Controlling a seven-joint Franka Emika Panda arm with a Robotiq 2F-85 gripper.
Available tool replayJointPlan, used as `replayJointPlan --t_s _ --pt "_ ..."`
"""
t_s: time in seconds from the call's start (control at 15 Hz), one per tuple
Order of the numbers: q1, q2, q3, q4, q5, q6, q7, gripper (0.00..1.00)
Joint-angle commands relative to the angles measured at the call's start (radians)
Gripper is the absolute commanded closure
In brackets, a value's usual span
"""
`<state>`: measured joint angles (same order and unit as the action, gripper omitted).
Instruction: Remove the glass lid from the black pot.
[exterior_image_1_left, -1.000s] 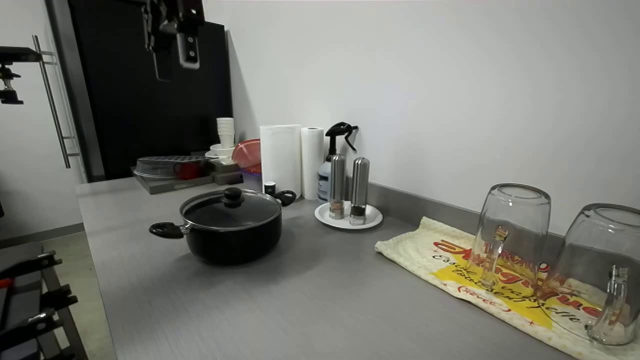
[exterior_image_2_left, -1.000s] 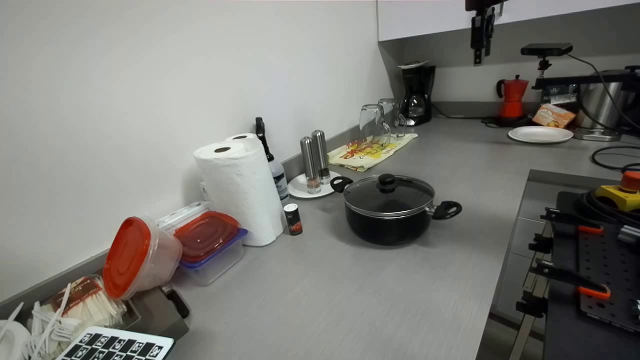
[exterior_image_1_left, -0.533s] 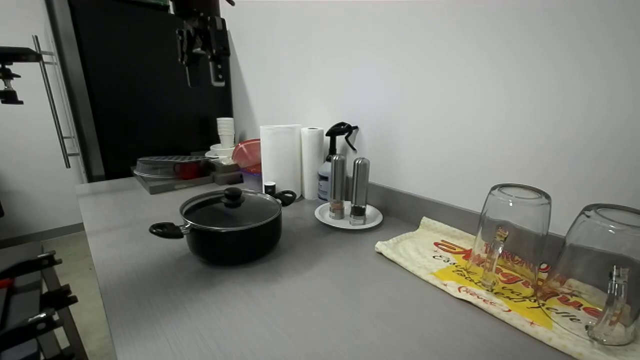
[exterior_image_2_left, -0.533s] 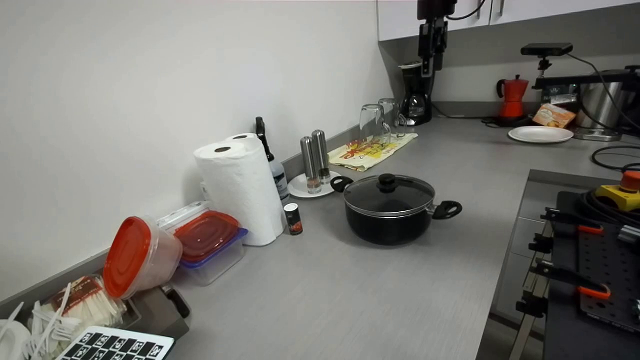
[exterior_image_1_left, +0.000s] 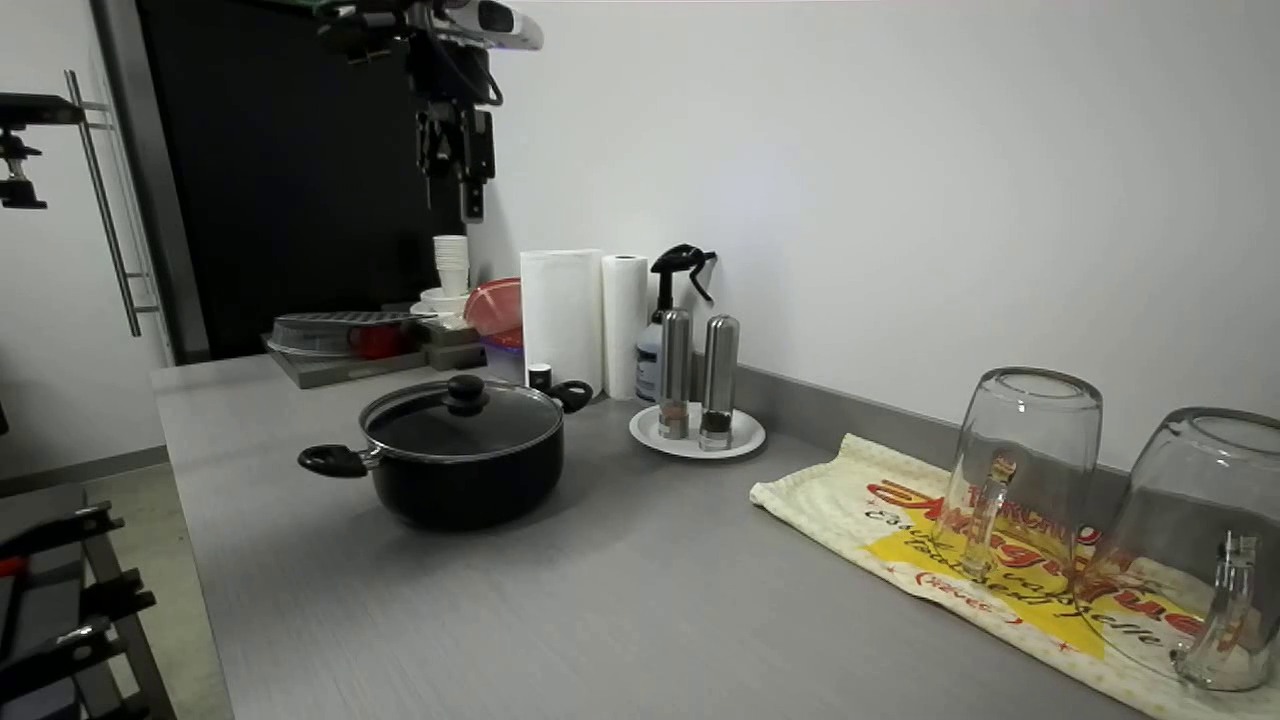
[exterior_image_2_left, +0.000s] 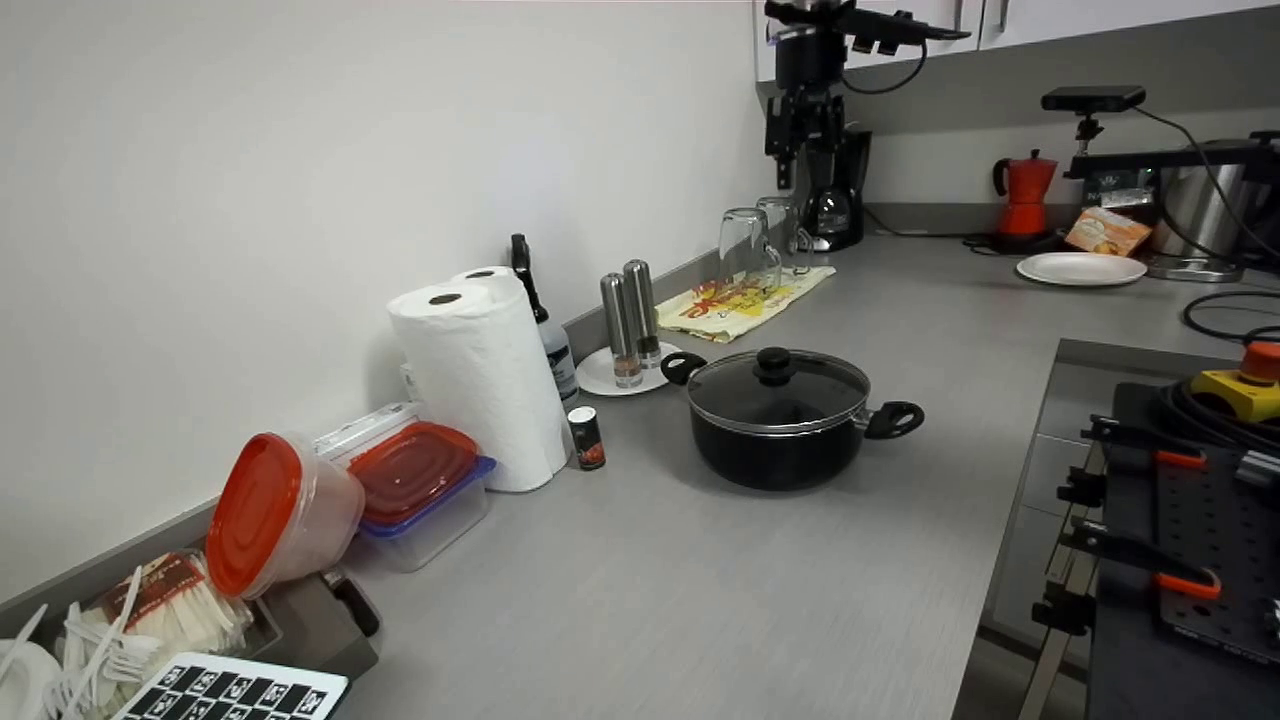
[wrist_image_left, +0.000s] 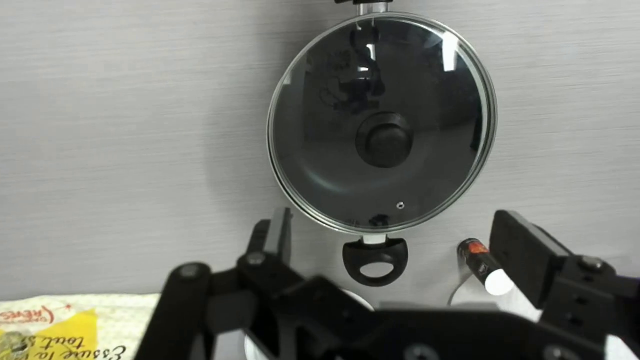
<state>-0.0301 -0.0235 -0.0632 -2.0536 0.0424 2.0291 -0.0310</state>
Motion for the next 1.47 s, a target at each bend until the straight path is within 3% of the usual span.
replayJointPlan --t_s 0.0,0.47,0.73,1.4 --pt "0.004 0.072 0.019 0.027 0.041 0.006 0.055 0.00" --pt "0.016 0.111 0.051 0.014 0.096 0.079 0.118 0.00" --pt "0.032 0.169 0.059 0.013 0.050 0.148 0.198 0.00" --pt "0.054 0.257 0.046 -0.028 -0.021 0.197 0.289 0.00"
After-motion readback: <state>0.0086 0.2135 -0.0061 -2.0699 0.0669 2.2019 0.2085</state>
